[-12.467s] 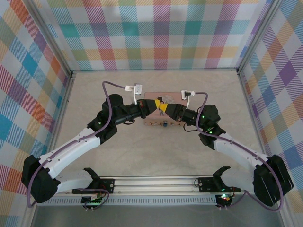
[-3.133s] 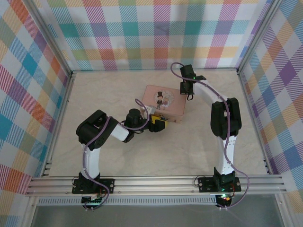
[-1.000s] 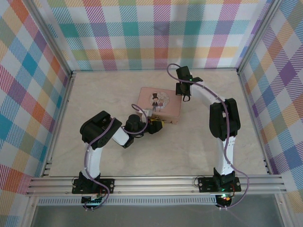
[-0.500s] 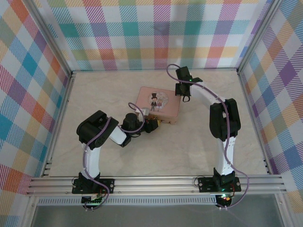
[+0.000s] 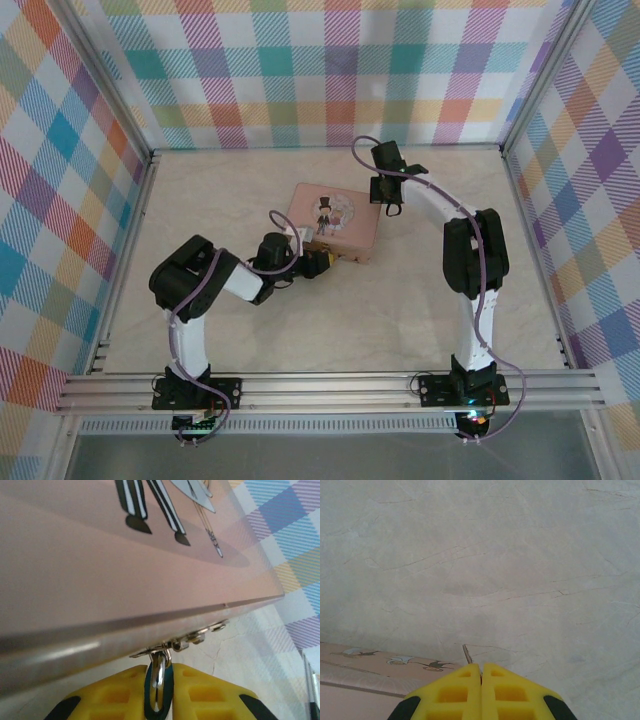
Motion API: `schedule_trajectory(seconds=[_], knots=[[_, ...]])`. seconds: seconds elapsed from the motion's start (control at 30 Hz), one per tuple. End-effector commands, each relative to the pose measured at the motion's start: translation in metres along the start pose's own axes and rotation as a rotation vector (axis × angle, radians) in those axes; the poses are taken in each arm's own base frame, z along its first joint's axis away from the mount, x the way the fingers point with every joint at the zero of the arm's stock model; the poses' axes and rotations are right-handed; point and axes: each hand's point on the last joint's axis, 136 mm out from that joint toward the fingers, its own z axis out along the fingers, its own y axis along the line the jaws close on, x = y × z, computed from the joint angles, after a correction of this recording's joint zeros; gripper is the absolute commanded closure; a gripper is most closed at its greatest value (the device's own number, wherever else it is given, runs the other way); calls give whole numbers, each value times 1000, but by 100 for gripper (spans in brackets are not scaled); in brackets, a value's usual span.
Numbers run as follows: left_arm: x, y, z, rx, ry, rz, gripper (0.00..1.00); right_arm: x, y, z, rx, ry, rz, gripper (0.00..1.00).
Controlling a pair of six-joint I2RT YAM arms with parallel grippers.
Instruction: Unlock the padlock with the key
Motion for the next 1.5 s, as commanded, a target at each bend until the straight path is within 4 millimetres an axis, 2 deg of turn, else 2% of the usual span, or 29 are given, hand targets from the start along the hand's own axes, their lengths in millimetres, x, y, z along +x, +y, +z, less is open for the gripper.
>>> schedule_trajectory(seconds=[0.0, 0.23, 0.5, 0.63, 0.77, 1.13, 1.27, 1.47], knots=[[9, 2, -8, -48, 108, 9, 83, 23, -2, -10, -6, 81, -22, 100], [17, -3, -14, -93, 245, -28, 85, 28, -15, -23, 12, 61, 8, 100], [21, -5, -15, -108, 308, -66, 85, 44, -34, -26, 63, 72, 45, 100], [21, -9, -17, -104, 322, -90, 84, 46, -26, -26, 20, 77, 51, 100], [23, -13, -16, -99, 337, -113, 82, 38, -14, -22, -28, 75, 54, 100], [33, -16, -3, -86, 315, -174, 81, 16, 44, -3, -200, 82, -8, 100], [28, -16, 3, -88, 299, -197, 82, 14, 44, 0, -190, 83, -29, 100], [16, -18, 4, -98, 257, -218, 81, 13, 17, -12, -146, 66, 2, 100]])
